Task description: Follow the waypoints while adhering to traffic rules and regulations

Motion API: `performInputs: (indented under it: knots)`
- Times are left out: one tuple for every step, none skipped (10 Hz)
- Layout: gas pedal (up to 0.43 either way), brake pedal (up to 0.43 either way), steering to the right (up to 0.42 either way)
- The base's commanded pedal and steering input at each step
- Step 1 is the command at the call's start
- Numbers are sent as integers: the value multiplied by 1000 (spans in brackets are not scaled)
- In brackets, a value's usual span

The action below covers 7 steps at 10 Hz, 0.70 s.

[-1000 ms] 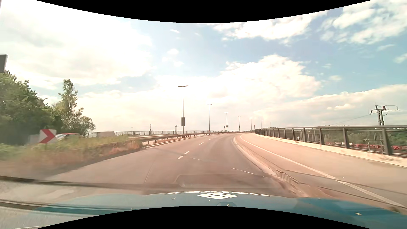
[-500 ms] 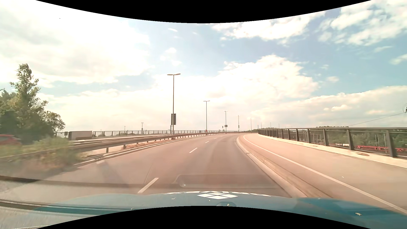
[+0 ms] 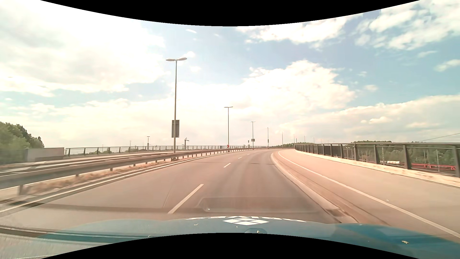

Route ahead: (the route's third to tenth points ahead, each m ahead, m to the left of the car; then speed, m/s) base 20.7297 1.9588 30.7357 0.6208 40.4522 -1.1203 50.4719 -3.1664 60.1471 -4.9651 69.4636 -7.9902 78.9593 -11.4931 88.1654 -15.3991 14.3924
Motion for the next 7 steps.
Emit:
performInputs:
  knots:
    - [350, 0, 19]
    - [350, 0, 23]
    - [350, 0, 23]
    - [350, 0, 24]
    - [350, 0, 23]
    - [350, 0, 24]
    - [350, 0, 24]
